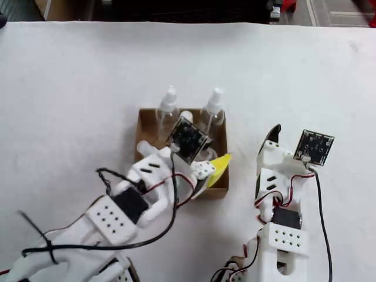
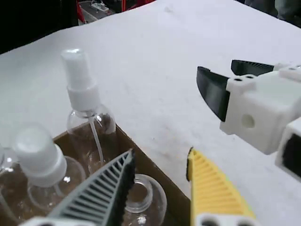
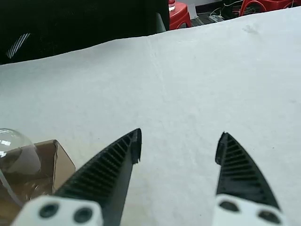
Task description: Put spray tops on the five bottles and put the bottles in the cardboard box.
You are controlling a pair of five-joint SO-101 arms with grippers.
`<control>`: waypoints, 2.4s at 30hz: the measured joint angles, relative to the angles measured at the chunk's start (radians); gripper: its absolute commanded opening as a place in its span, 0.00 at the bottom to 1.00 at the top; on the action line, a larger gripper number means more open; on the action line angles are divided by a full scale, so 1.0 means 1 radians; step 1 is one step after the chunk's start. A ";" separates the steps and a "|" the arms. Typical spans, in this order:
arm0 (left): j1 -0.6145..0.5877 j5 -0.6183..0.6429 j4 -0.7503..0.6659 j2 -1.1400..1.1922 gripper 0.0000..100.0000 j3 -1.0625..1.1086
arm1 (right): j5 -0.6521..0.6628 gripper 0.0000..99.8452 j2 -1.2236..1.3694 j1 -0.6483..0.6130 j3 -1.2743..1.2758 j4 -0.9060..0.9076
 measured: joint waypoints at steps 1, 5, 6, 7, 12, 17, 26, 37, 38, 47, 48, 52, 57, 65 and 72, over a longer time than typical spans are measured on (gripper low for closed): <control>0.000 -0.003 0.000 -0.018 0.19 0.002 | 0.000 0.23 0.000 0.000 0.000 0.000; 0.000 -0.009 0.000 -0.080 0.19 0.002 | 0.000 0.23 0.000 0.000 0.000 0.000; 0.000 -0.009 0.000 -0.091 0.19 0.002 | 0.000 0.23 0.000 0.000 0.000 0.000; 0.000 -0.009 0.000 -0.104 0.19 0.002 | 0.000 0.23 0.000 0.000 0.000 0.000; -0.020 -0.126 0.084 -0.230 0.19 -0.031 | 0.000 0.23 0.000 -0.005 0.000 0.000; -0.127 -0.181 0.437 -0.451 0.19 -0.302 | 0.000 0.23 0.000 -0.003 0.000 0.000; -0.187 -0.298 1.077 -0.621 0.19 -0.996 | 0.000 0.23 0.000 -0.012 0.000 0.000; -0.302 -0.302 1.257 -0.621 0.19 -1.088 | 0.000 0.23 0.000 -0.012 0.000 0.000; -0.328 -0.302 1.272 -0.621 0.19 -1.088 | 0.000 0.23 0.000 -0.012 0.000 0.000; -0.390 -0.308 1.350 -0.621 0.19 -1.076 | 0.000 0.23 0.000 -0.011 0.012 0.000; -0.399 -0.308 1.350 -0.621 0.19 -1.062 | 0.000 0.23 -0.002 -0.012 0.014 0.000; -0.479 -0.308 1.350 -0.543 0.19 -0.999 | -0.002 0.23 -0.002 -0.012 0.014 0.000; -0.663 -0.308 1.350 -0.350 0.19 -0.993 | -0.002 0.23 -0.002 -0.012 0.014 0.000; -0.862 -0.417 1.382 0.043 0.19 -0.979 | -0.002 0.23 -0.002 -0.012 0.014 0.000; -0.867 -0.456 1.398 0.381 0.19 -0.901 | -0.002 0.23 -0.002 -0.012 0.014 0.000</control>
